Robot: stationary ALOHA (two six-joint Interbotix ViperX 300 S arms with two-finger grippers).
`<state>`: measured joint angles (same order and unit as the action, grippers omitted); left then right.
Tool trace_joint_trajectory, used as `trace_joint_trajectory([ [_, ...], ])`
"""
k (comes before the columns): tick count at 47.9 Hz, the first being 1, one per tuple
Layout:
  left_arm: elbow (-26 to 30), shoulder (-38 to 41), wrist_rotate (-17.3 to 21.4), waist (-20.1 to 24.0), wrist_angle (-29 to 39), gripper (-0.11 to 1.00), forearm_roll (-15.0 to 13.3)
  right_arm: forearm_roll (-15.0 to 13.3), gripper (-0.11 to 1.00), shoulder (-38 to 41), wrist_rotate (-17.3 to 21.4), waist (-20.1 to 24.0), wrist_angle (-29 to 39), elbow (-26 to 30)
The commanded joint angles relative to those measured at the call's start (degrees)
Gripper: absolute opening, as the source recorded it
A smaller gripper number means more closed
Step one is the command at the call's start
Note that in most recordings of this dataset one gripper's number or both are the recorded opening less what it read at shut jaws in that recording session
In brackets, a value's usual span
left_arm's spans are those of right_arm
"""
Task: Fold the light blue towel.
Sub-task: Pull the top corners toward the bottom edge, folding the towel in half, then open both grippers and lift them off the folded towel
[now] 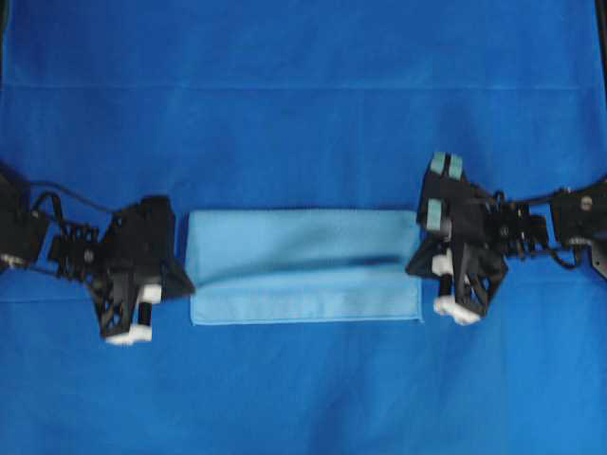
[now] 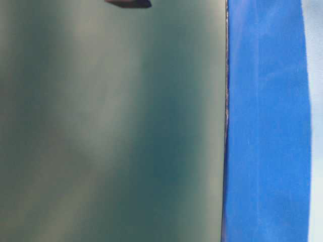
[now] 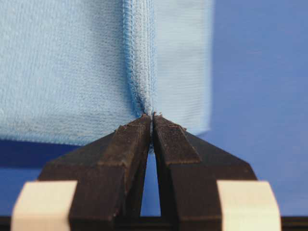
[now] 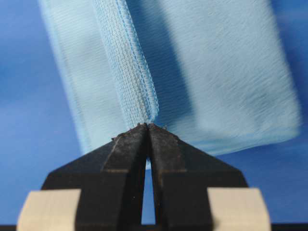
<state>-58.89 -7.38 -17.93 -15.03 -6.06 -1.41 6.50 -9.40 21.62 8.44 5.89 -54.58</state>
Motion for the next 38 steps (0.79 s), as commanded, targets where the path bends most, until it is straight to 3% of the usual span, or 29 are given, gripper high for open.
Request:
trace_joint_trajectory([
  [1, 2.6, 0.4, -0.5, -2.6, -0.3, 0.03, -0.1, 0.2, 0.02, -0.8, 0.8, 1.9, -0.1, 0.4],
  [12, 6.2, 2.7, -0.3, -3.3, 0.9, 0.03, 0.0, 0.0, 0.02, -0.8, 1.4, 3.0, -0.2, 0.4],
  [30, 5.4, 2.5, -0.4, -1.1, 1.7, 0.04, 0.0, -0.6, 0.02, -0.8, 1.3, 2.5, -0.4, 0.3],
  [34, 5.4, 2.5, -0.5, -1.1, 1.7, 0.18, 0.0, -0.6, 0.03, -0.8, 1.3, 2.5, -0.4, 0.5],
  [38, 5.4, 2.1, -0.5, -1.1, 1.7, 0.43, 0.0, -0.6, 0.21, -1.0, 1.1, 2.5, -0.2, 1.0],
])
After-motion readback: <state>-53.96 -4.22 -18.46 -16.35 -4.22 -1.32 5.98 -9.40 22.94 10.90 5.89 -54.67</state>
